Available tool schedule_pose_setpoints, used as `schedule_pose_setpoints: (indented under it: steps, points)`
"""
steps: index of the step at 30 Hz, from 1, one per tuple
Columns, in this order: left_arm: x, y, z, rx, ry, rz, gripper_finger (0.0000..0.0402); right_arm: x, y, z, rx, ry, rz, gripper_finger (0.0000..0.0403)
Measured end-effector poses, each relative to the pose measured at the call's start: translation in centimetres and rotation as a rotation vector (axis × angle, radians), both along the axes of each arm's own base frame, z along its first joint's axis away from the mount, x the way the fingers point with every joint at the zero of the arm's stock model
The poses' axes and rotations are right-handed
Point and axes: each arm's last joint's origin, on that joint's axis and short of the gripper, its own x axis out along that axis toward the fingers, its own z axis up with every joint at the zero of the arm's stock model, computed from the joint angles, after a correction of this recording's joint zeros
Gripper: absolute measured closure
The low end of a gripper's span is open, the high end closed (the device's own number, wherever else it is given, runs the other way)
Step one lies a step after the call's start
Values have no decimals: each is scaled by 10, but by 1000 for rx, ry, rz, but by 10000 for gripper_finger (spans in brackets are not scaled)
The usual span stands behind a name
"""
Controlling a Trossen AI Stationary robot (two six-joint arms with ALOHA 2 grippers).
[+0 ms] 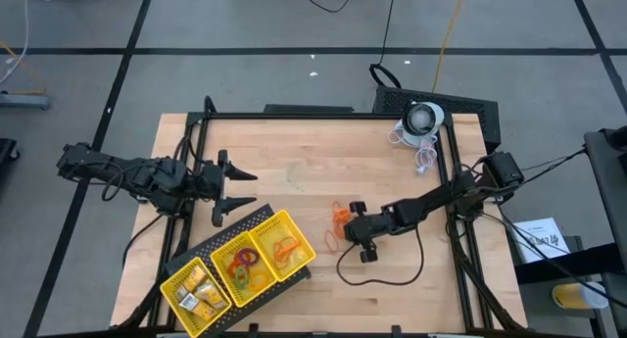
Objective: Pick & Place Office Desk Supplies
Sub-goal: Put the orange rubber band into the right yellow bin on the shelf
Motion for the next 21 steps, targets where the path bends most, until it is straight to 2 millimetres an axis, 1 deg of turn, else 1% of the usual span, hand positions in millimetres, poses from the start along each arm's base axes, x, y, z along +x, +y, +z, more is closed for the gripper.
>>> schedule_pose_setpoints:
  steps: [5,9,14,17,21]
  points:
    - [0,0,0,0,1,0,133,-1,0,14,14,-54,2,389]
    - [0,0,0,0,1,0,133,-2,-1,23,23,-88,1,394]
    - [0,0,0,-1,1,0,133,-3,-3,18,2,-52,6,399]
    - [0,0,0,-1,1,0,133,-2,-3,14,-2,-36,6,390]
    - [0,0,0,-4,0,1,133,-2,-3,16,4,-50,3,380]
